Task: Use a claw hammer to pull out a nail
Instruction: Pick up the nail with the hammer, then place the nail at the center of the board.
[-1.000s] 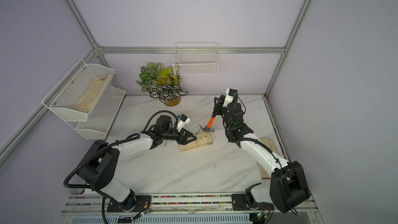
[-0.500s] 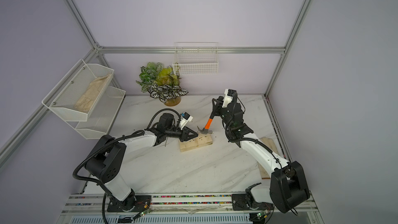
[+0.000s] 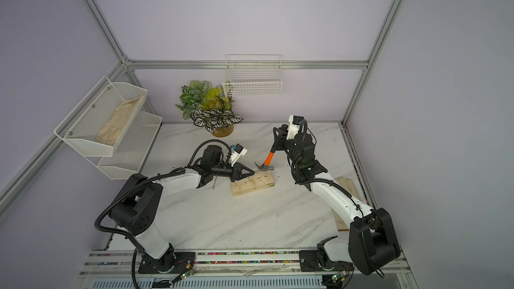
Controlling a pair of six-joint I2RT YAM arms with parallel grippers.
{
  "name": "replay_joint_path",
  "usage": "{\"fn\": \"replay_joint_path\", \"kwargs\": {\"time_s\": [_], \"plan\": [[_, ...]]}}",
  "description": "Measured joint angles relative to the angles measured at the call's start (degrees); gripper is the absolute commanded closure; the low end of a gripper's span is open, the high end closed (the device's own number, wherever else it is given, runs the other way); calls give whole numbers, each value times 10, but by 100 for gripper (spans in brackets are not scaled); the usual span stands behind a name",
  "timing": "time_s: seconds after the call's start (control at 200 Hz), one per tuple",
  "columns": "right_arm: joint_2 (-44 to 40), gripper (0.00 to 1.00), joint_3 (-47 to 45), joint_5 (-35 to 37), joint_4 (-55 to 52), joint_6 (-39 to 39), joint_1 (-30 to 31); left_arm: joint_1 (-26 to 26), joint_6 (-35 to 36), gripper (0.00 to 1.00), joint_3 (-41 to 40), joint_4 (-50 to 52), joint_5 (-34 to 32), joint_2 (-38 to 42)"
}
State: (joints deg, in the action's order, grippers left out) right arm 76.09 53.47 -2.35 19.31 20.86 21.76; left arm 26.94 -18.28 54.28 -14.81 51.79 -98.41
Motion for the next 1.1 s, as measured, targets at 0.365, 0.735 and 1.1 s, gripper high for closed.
{"fn": "replay_joint_path", "kwargs": {"time_s": [0.365,0.735,1.1], "plan": [[39,100,0,-47,4,-23,7,-4,-21,100,-4,-47,20,0],[71,100,2,83,-13,-67,69,-61,-64,100,-67,29,-125,102],[82,100,28,216,-21,-187,196,-78,-85,100,-89,215,-301,116]]}}
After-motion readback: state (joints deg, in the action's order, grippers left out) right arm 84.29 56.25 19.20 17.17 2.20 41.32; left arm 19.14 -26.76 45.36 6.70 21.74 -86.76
